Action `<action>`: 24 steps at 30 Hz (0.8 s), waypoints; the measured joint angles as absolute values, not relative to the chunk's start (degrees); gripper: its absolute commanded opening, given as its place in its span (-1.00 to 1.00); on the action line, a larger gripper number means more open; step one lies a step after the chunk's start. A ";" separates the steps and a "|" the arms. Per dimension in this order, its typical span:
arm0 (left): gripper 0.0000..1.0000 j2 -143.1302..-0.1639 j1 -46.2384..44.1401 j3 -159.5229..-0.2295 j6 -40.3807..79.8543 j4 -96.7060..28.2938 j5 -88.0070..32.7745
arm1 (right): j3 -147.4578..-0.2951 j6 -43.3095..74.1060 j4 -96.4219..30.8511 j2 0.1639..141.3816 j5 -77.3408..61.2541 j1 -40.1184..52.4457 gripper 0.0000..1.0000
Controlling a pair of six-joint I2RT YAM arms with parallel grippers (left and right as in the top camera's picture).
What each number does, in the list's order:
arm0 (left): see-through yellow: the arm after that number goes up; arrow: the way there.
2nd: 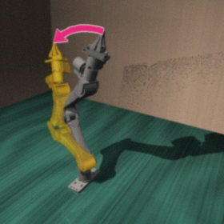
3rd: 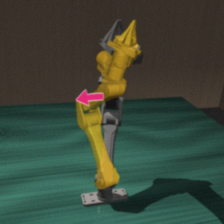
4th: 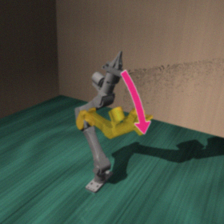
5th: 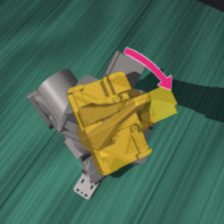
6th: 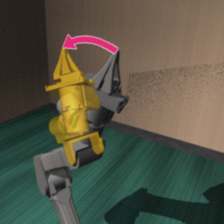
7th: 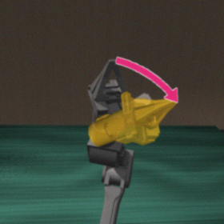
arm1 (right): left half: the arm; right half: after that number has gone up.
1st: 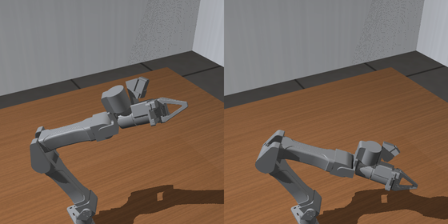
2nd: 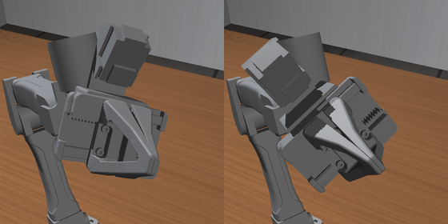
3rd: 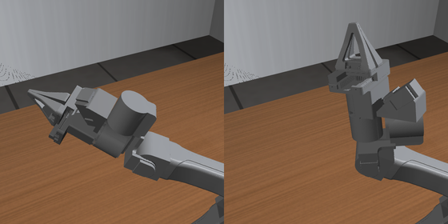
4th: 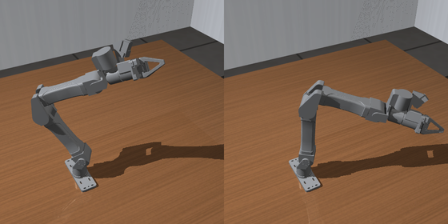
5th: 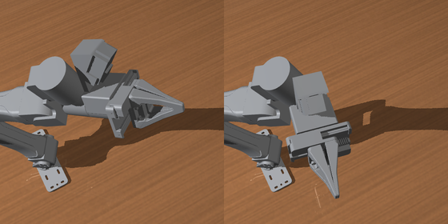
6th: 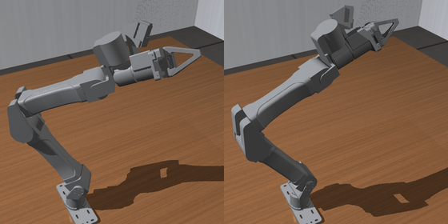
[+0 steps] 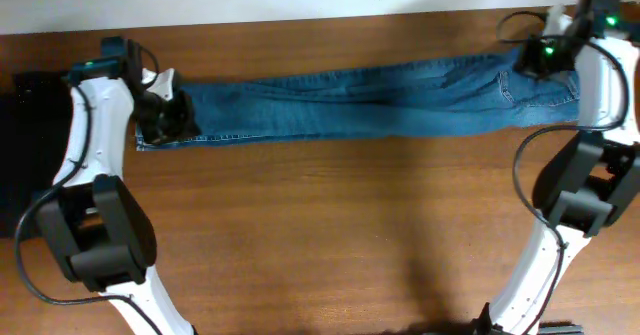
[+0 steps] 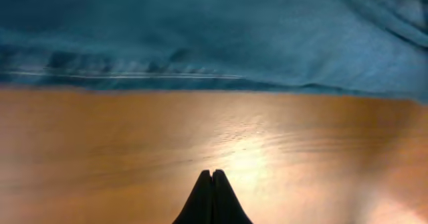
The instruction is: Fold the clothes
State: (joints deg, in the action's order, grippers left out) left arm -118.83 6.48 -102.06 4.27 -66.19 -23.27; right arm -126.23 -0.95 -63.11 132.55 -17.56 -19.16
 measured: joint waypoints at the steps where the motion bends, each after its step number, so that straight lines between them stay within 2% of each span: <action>1: -0.99 -118.80 5.19 -101.14 4.27 -64.01 -23.44 | -126.23 -1.02 -64.71 132.29 -17.67 -17.34 -0.86; 8: -0.99 -118.80 -2.63 -91.81 8.10 -45.76 -22.41 | -126.10 -1.21 -66.04 132.29 -13.85 -6.33 -0.92; 14: -0.99 -118.80 -3.44 -83.15 11.62 -31.11 -18.90 | -125.08 -1.30 -64.88 132.29 -9.45 -3.79 -0.92; 24: -0.99 -118.80 -3.27 -80.82 12.91 -25.52 -15.64 | -115.48 -1.34 -60.18 132.29 -8.12 -4.08 -0.91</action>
